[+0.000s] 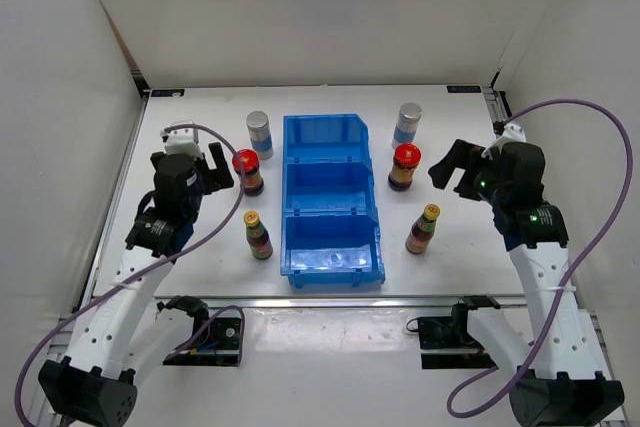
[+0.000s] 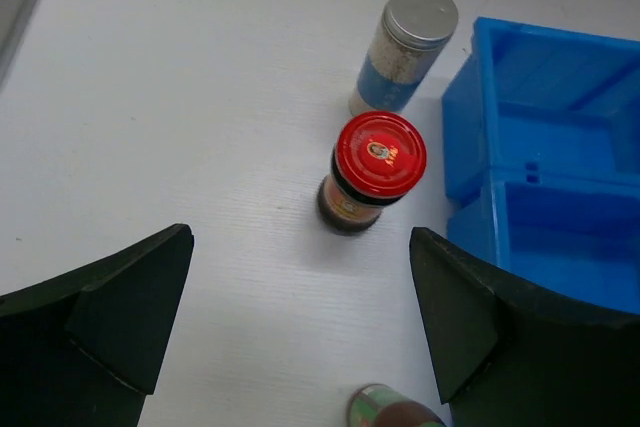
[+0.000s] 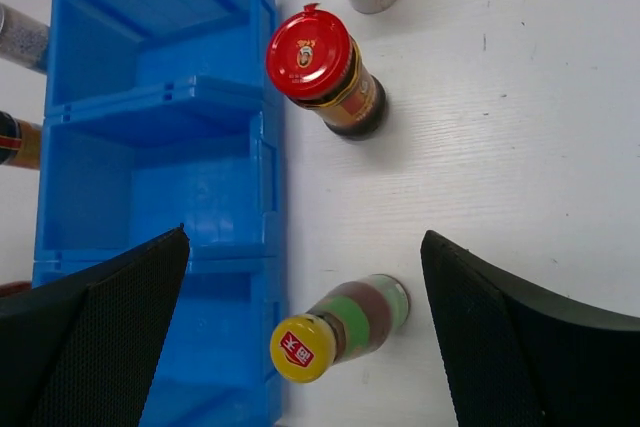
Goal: Organize the condiment bottles
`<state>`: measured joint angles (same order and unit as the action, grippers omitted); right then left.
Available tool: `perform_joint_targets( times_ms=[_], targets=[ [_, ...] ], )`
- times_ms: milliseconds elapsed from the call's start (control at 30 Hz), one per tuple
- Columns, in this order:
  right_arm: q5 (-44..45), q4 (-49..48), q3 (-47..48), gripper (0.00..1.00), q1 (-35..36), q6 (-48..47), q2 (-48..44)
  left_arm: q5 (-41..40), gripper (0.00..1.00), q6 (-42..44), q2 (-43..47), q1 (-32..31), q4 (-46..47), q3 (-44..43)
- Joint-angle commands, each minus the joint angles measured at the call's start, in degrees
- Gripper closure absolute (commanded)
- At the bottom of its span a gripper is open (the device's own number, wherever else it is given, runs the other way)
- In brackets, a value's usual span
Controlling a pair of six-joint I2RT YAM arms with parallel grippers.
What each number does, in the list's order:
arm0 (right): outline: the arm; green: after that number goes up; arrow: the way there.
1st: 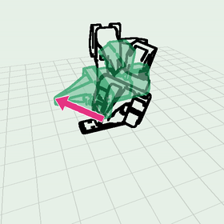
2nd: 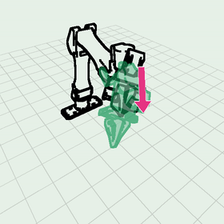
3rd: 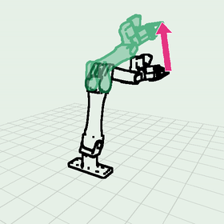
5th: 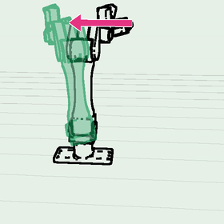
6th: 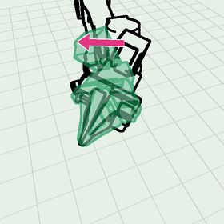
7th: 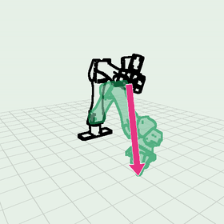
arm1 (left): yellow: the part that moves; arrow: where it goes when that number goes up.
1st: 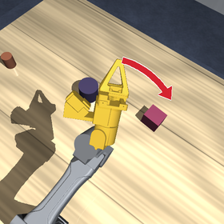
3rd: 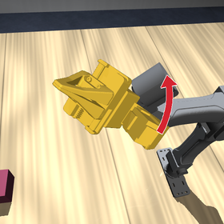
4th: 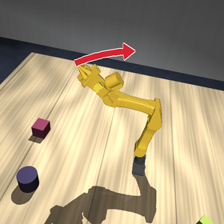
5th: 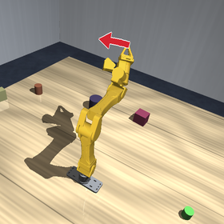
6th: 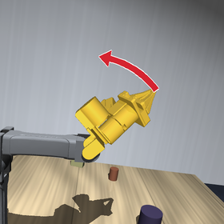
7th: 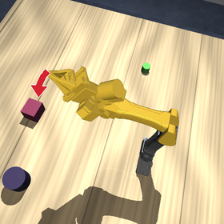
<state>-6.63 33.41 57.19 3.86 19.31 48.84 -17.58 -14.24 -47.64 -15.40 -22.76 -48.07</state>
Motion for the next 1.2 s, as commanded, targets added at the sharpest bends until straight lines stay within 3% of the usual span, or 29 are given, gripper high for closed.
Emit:
perform_joint_targets(
  times_ms=[0, 67, 167, 267, 500, 667, 767, 1167],
  targets=[
    [2.15, 3.05, -1.02, 0.00, 0.27, 1.07, -2.69, -12.74, 0.00, 8.43, 0.35, -2.96, 0.09, -2.38],
    [-1.61, 3.68, -1.03, 0.00, 0.97, 0.47, -4.01, -20.09, 0.00, 10.19, 3.41, -6.30, 3.85, 1.38],
    [-4.97, 4.91, -4.88, 0.00, 3.17, -1.38, -8.22, -16.27, 0.00, 12.22, 9.55, -7.62, 6.42, 6.31],
    [-1.29, 4.13, -11.38, 0.00, 3.70, 1.51, -14.99, -13.44, 0.00, 13.62, 14.04, -7.63, 9.23, 9.67],
    [3.29, -6.94, -27.46, 0.00, 3.70, 2.66, -27.29, -23.36, 0.00, 9.32, 17.31, -7.63, 14.32, 16.61],
    [4.69, -12.31, -36.35, 0.00, 3.70, 2.04, -35.56, -23.99, 0.00, 9.32, 16.79, -8.16, 14.33, 16.61],
    [5.84, -14.59, -36.89, 0.00, 3.70, 2.05, -31.90, -23.99, 0.00, 9.32, 16.26, -8.16, 14.33, 17.14],
    [5.32, -26.82, -38.64, 0.17, 3.70, 1.43, -19.75, -23.46, 0.00, 9.32, 14.16, -8.16, 14.33, 17.14]
  ],
)
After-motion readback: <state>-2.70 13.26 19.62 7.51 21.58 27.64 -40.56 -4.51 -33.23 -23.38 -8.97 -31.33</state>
